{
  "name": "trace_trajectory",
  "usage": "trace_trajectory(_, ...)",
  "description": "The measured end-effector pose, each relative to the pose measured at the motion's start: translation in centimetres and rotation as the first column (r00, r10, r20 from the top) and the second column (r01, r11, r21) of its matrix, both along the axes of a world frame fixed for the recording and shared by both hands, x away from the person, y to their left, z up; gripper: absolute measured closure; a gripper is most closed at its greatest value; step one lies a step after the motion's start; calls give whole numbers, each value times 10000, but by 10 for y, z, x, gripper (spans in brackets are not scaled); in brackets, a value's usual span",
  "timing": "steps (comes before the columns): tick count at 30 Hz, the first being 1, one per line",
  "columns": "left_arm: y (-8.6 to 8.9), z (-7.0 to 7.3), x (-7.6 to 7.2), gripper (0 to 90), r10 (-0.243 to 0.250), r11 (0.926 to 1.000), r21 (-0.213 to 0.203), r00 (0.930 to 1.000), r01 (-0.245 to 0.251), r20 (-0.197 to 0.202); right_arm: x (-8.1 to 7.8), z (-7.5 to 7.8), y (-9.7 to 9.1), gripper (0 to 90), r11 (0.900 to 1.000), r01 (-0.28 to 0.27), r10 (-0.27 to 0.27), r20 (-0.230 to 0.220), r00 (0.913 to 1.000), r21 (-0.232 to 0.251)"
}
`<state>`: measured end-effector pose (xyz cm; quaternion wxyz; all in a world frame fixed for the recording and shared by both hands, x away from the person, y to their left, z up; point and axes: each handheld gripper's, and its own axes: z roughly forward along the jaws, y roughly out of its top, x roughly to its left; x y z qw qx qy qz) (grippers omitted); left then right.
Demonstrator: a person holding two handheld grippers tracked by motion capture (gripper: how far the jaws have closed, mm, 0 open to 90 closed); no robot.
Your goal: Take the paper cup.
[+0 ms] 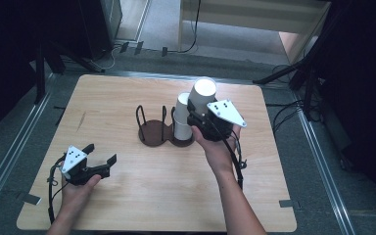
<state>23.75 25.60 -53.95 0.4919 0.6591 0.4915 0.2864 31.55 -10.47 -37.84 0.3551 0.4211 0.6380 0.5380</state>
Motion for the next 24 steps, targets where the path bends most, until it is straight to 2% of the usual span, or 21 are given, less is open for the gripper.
trace_trajectory(2,-2,2,0,86,-82,9999,75,10000,82,42,-3,-3,-3,337,10000,-14,14,-76,10000,-27)
trace_trajectory(4,-3,6,0,86,-211,9994,-267,9998,212,31,-7,-7,-5,338,9999,-53,52,-136,9999,-86)
trace_trajectory(6,-7,10,0,86,-249,9993,-292,9996,253,119,-10,-10,-8,338,10000,-69,68,-264,9996,-15)
trace_trajectory(10,-21,23,0,85,-659,9975,-217,9971,667,378,-17,-17,-14,338,9999,-117,116,-379,9992,-11)
trace_trajectory(12,-25,28,0,86,-821,9965,-133,9957,828,425,-20,-21,-15,338,9998,-189,187,-456,9988,-47)
trace_trajectory(19,-48,44,4,86,-1261,9915,-255,9903,1277,580,-29,-34,-19,340,9996,-268,262,-701,9972,-79)
trace_trajectory(24,-65,55,7,86,-1645,9862,-79,9842,1654,656,-36,-43,-21,339,9995,-316,307,-843,9960,-82)
